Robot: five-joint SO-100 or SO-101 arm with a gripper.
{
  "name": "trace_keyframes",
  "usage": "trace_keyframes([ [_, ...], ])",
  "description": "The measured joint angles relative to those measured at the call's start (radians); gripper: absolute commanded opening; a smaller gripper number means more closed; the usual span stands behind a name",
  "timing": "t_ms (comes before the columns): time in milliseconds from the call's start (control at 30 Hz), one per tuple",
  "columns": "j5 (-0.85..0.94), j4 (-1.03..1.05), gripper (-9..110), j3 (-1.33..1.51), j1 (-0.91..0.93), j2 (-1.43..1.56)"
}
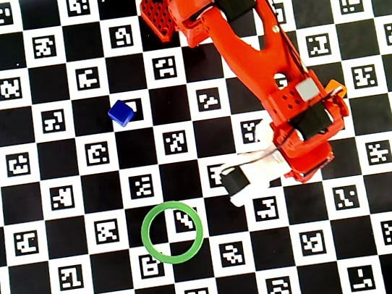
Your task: Grab the red cube then put it in the green circle then put the blue cube on top and finally the orange cube on top
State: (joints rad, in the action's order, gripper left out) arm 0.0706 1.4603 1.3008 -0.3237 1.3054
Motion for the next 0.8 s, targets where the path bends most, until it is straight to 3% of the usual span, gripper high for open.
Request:
trace_keyframes([
  [467,0.114,0.166,6,-0.114,0.275,0.130],
  [800,0.117,0.227,6,-0.460,0.411,-0.160],
])
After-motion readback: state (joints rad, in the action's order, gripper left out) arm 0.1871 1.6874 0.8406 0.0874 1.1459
